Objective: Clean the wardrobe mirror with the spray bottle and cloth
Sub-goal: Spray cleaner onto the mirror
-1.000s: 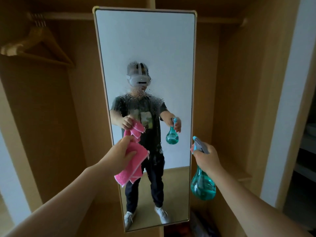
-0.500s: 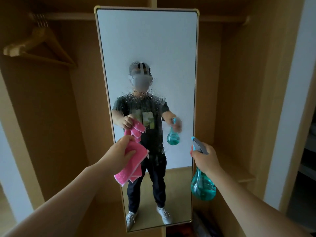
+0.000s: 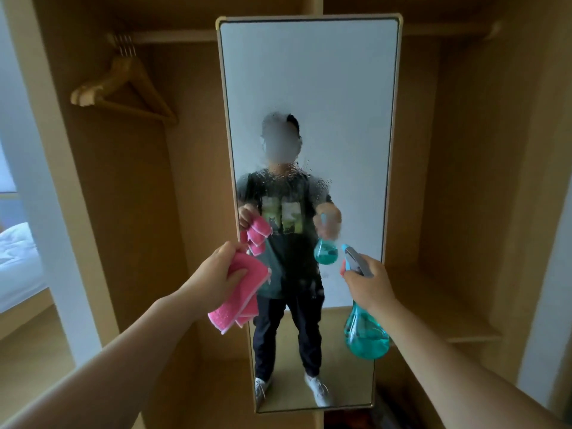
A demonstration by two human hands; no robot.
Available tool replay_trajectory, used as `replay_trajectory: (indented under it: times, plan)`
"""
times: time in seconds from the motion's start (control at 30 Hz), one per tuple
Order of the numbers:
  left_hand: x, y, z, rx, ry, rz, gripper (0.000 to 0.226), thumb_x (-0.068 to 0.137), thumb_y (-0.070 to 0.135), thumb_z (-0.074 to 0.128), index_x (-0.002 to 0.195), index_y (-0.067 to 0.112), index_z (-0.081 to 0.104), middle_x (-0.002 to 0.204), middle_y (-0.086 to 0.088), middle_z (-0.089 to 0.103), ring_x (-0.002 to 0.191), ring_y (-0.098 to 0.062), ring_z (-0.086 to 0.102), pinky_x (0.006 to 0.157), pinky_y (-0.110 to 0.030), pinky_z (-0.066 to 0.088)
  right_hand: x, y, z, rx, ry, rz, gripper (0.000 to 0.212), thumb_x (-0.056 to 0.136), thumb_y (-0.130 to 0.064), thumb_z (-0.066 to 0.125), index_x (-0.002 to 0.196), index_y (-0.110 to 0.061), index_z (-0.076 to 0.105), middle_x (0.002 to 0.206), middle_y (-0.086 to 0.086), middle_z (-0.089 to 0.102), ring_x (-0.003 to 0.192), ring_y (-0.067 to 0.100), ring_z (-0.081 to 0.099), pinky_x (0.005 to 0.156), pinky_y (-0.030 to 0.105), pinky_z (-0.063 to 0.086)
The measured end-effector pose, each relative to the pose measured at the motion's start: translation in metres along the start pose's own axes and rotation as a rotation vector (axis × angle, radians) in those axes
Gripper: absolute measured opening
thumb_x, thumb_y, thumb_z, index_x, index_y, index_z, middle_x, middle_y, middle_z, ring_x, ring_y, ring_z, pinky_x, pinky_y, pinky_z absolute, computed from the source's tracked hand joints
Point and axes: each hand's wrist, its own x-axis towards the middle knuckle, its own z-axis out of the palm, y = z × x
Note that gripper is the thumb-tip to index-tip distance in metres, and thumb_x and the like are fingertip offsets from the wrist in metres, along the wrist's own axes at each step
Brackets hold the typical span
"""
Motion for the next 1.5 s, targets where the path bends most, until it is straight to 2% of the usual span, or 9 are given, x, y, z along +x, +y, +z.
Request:
replay_trajectory:
  times: [0.37, 0.6, 0.73, 0.87, 1.03, 1.13, 1.3, 1.43, 1.5]
  plan:
    - [-0.017, -0.018, -0.014, 0.009, 0.024, -0.040, 0.021, 0.093, 0.023, 0.056, 0.107, 0.034, 0.044, 0.098, 0.023, 0.051, 0.086, 0.004, 0.052, 0.058, -0.010, 0.040, -0.005, -0.017, 0.022, 0.013, -0.070, -0.040, 0.018, 0.089, -0.006, 0.050, 0.100, -0.014, 0.062, 0.067, 0.001, 0.044, 0.054, 0.010, 0.042, 0.042, 0.014, 0.036]
    - [-0.020, -0.020, -0.018, 0.006, 0.040, -0.042, 0.022, 0.094, 0.021, 0.055, 0.113, 0.028, 0.046, 0.104, 0.013, 0.053, 0.089, -0.002, 0.052, 0.064, -0.012, 0.041, -0.010, -0.028, 0.037, 0.032, -0.068, -0.066, 0.030, 0.085, -0.001, 0.048, 0.072, -0.027, 0.053, 0.063, -0.005, 0.043, 0.044, 0.003, 0.039, 0.044, 0.014, 0.034]
    - [-0.031, -0.029, -0.031, 0.004, 0.050, -0.065, 0.023, 0.094, 0.020, 0.055, 0.114, 0.028, 0.046, 0.105, 0.013, 0.053, 0.090, -0.003, 0.052, 0.065, -0.012, 0.042, -0.012, -0.034, 0.054, 0.021, -0.111, -0.060, 0.023, 0.084, -0.001, 0.047, 0.090, -0.016, 0.064, 0.066, -0.002, 0.049, 0.051, 0.009, 0.044, 0.047, 0.019, 0.037]
    - [-0.042, -0.043, -0.041, 0.019, 0.064, -0.099, 0.026, 0.094, 0.021, 0.055, 0.117, 0.026, 0.046, 0.107, 0.011, 0.053, 0.093, -0.006, 0.053, 0.072, -0.018, 0.045, -0.015, -0.041, 0.073, 0.029, -0.113, -0.077, 0.019, 0.084, -0.002, 0.049, 0.081, -0.016, 0.061, 0.064, -0.001, 0.049, 0.048, 0.007, 0.043, 0.043, 0.015, 0.035]
    - [-0.042, -0.041, -0.038, 0.005, 0.064, -0.099, 0.025, 0.094, 0.023, 0.055, 0.117, 0.027, 0.046, 0.107, 0.011, 0.053, 0.091, -0.004, 0.053, 0.073, -0.018, 0.044, -0.015, -0.035, 0.073, 0.024, -0.110, -0.084, 0.013, 0.088, -0.008, 0.052, 0.076, -0.005, 0.057, 0.069, 0.009, 0.051, 0.061, 0.019, 0.046, 0.054, 0.026, 0.038]
    - [-0.047, -0.048, -0.037, 0.002, 0.071, -0.103, 0.024, 0.094, 0.022, 0.055, 0.115, 0.029, 0.045, 0.105, 0.013, 0.053, 0.088, -0.001, 0.052, 0.067, -0.015, 0.042, -0.020, -0.032, 0.078, 0.019, -0.131, -0.064, 0.012, 0.088, -0.009, 0.054, 0.083, -0.014, 0.063, 0.073, 0.002, 0.058, 0.062, 0.013, 0.052, 0.054, 0.017, 0.040]
    - [-0.055, -0.058, -0.024, -0.011, 0.043, -0.114, 0.024, 0.093, 0.023, 0.055, 0.114, 0.030, 0.045, 0.104, 0.015, 0.053, 0.089, 0.000, 0.053, 0.068, -0.015, 0.044, -0.035, -0.021, 0.090, 0.020, -0.205, -0.013, 0.029, 0.088, -0.006, 0.049, 0.109, -0.021, 0.063, 0.088, -0.012, 0.061, 0.070, 0.006, 0.057, 0.051, 0.007, 0.039]
    - [-0.065, -0.065, -0.008, -0.013, 0.010, -0.118, 0.024, 0.094, 0.022, 0.055, 0.115, 0.028, 0.045, 0.106, 0.013, 0.053, 0.091, -0.002, 0.053, 0.072, -0.018, 0.046, -0.048, -0.003, 0.102, -0.008, -0.220, 0.039, 0.025, 0.087, -0.006, 0.050, 0.103, -0.018, 0.064, 0.077, -0.005, 0.058, 0.061, 0.008, 0.050, 0.052, 0.016, 0.038]
    - [-0.070, -0.068, 0.000, -0.020, -0.002, -0.129, 0.024, 0.094, 0.021, 0.054, 0.115, 0.027, 0.046, 0.106, 0.012, 0.053, 0.091, -0.002, 0.053, 0.072, -0.016, 0.045, -0.056, 0.007, 0.108, 0.006, -0.220, 0.068, 0.022, 0.086, -0.005, 0.050, 0.097, -0.018, 0.064, 0.072, -0.002, 0.056, 0.057, 0.009, 0.048, 0.047, 0.013, 0.037]
